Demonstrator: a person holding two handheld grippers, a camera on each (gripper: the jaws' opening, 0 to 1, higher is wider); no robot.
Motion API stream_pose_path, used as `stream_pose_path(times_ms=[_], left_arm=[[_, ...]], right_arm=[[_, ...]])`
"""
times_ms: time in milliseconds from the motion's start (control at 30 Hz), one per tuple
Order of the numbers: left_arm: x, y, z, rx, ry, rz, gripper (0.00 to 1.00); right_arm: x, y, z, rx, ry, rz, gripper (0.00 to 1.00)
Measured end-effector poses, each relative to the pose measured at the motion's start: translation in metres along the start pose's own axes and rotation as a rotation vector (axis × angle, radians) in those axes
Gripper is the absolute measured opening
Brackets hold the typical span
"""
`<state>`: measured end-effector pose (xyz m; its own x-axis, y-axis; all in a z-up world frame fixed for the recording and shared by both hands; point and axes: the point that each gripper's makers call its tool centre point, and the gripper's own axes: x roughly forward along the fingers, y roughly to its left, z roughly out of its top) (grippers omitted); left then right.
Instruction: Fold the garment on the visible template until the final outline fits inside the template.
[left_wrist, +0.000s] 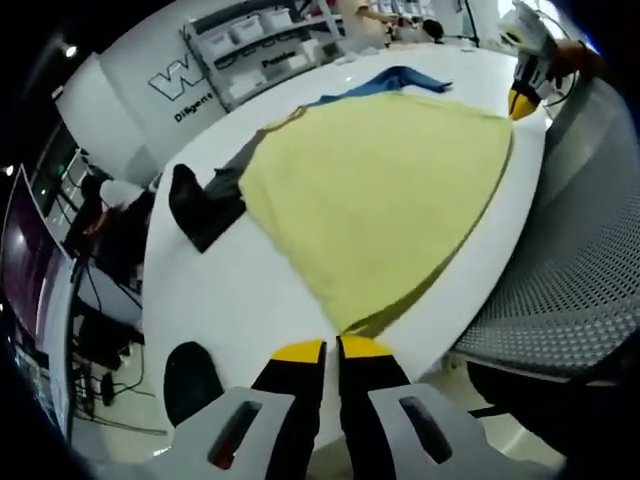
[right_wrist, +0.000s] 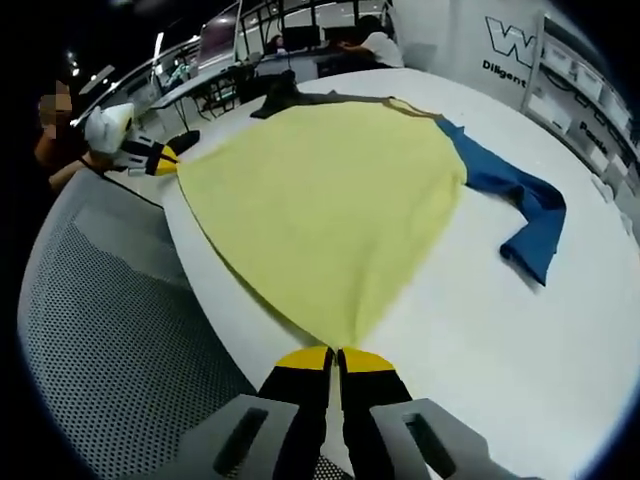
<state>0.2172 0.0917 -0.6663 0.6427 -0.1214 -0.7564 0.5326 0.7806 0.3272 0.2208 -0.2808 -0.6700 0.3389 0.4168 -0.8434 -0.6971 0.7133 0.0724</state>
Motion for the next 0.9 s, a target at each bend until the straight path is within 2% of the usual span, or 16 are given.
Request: stream_pose_path(times_ms=[133, 333, 367, 533, 667, 800, 900], left_arm=[[-0.004, 0.007, -0.006, -0.043, 0.022, 0.028, 0.06], [-0.009, 0.011, 0.0, -0.12, 0.004, 0.037, 0.1], [-0.006, 0.01, 0.002, -0.153, -0.01, 0.029, 0.11], [-0.005, 0.003, 0.019, -0.352, -0.107, -0.042, 0.24], [-0.007, 0.004, 0.024, -0.346, -0.12, -0.038, 0.33], [-0.01, 0.002, 0.033, -0.447, -0.152, -0.074, 0.43], [-0.013, 0.002, 0.04, -0.464, -0.17, -0.088, 0.5]], right_arm=[[0.0, 0.001, -0.001, 0.032, -0.006, 0.005, 0.0], [-0.002, 0.004, -0.002, 0.084, -0.006, 0.024, 0.0], [-0.002, 0.004, -0.002, 0.089, -0.012, 0.023, 0.0], [-0.008, -0.001, 0.009, 0.184, -0.083, 0.022, 0.19], [-0.013, -0.006, 0.017, 0.232, -0.129, 0.025, 0.32], [-0.018, -0.017, 0.025, 0.29, -0.177, 0.009, 0.46], [-0.022, -0.026, 0.03, 0.321, -0.21, -0.005, 0.55]])
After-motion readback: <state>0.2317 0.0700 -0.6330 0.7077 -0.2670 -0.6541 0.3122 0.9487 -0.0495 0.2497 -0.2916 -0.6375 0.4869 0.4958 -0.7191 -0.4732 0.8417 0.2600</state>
